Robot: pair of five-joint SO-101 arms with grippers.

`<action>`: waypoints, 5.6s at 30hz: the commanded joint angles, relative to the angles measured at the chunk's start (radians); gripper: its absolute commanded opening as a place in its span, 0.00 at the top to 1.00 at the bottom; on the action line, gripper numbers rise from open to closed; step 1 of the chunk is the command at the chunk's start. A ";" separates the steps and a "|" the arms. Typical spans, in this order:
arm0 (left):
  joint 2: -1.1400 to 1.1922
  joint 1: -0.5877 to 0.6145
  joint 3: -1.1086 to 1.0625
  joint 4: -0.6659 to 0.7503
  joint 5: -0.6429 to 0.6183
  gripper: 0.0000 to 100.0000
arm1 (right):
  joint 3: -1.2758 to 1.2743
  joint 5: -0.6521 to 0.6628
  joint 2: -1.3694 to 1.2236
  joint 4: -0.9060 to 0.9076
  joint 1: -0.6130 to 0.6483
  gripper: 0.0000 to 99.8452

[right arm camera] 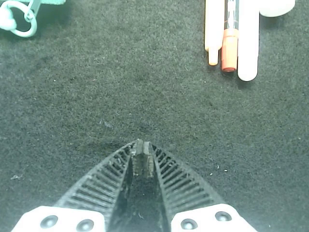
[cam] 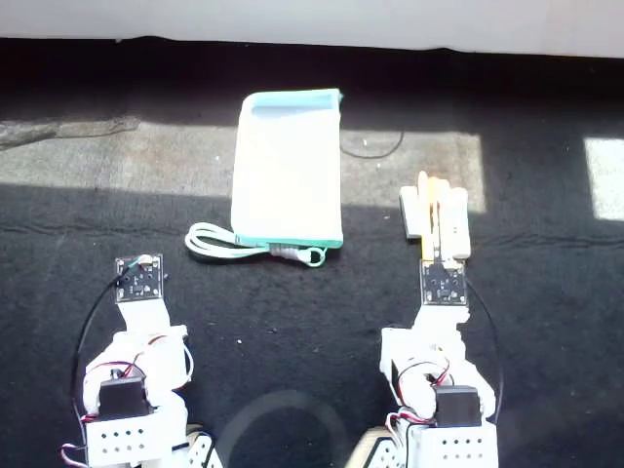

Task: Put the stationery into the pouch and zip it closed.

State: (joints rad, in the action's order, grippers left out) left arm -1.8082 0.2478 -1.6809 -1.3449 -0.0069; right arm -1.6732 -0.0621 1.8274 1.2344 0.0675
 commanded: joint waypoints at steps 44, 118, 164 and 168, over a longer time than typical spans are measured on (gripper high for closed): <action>-0.001 -0.053 -0.015 -0.006 -0.012 0.99 | 0.131 -0.008 -0.002 -0.463 0.395 0.99; -0.001 -0.051 -0.015 -0.006 -0.012 0.99 | 3.103 0.210 -2.898 0.524 0.618 0.81; -0.001 -0.051 -0.015 -0.006 -0.012 0.99 | 2.603 0.443 -2.603 0.446 0.661 0.73; -0.001 -0.051 -0.015 -0.006 -0.012 0.99 | 2.603 0.443 -2.654 0.375 0.682 0.70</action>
State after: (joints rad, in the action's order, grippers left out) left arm -1.8082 0.2094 -1.6809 -1.3449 -0.0130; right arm 0.9260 0.3798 -0.8316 1.6609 0.7334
